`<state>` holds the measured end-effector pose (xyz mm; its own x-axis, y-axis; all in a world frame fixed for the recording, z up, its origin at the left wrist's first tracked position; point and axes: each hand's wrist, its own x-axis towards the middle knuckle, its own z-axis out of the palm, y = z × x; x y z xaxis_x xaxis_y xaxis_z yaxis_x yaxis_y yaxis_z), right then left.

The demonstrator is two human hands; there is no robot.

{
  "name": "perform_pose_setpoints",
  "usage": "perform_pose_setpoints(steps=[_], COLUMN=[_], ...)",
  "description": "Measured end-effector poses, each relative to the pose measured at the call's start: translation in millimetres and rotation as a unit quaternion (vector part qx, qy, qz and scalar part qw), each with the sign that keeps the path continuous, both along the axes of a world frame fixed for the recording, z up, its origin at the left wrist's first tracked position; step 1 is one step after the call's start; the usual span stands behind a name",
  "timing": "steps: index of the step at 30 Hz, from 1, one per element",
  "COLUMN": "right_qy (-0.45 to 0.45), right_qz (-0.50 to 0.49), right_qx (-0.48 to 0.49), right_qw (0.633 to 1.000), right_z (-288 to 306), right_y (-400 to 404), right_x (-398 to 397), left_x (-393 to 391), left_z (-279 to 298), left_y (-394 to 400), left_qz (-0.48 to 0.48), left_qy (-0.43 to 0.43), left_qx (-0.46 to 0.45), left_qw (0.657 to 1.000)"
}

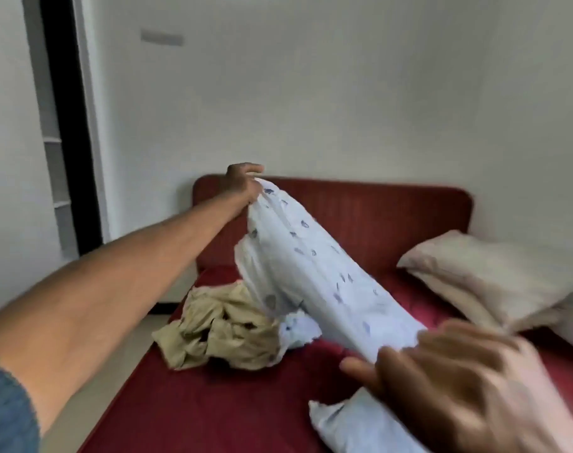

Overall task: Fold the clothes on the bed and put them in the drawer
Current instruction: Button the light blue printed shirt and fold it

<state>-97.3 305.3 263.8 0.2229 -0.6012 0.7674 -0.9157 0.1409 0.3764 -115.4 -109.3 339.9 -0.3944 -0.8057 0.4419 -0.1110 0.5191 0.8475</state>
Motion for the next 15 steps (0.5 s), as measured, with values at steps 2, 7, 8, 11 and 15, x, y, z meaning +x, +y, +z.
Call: perform_pose_setpoints(steps=[2,7,8,11,15], right_qy=[-0.101,-0.195,-0.208,-0.288,-0.371], right_qz=[0.013,-0.029,-0.006,0.019,0.047], right_qx=[0.027,0.170,0.223,0.325,0.424], right_qw=[0.994,0.966,0.952,0.901,0.825], right_z=[-60.5,-215.9,-235.9,-274.6,-312.9], right_y=[-42.2,-127.2,-137.7,-161.1,-186.7], right_x=[27.7,93.2,107.3,134.0,194.6], left_x=[18.8,81.4,97.9,137.2,182.3], left_z=[-58.3,-206.0,-238.1,-311.9,-393.2], left_y=[-22.1,-82.8,-97.7,-131.7,-174.8], left_qz=[-0.036,-0.026,-0.016,0.027,0.071], left_qy=[-0.067,-0.201,-0.222,-0.291,-0.334], left_qx=[-0.040,-0.036,-0.029,-0.014,-0.024], left_qw=[0.996,0.979,0.974,0.956,0.940])
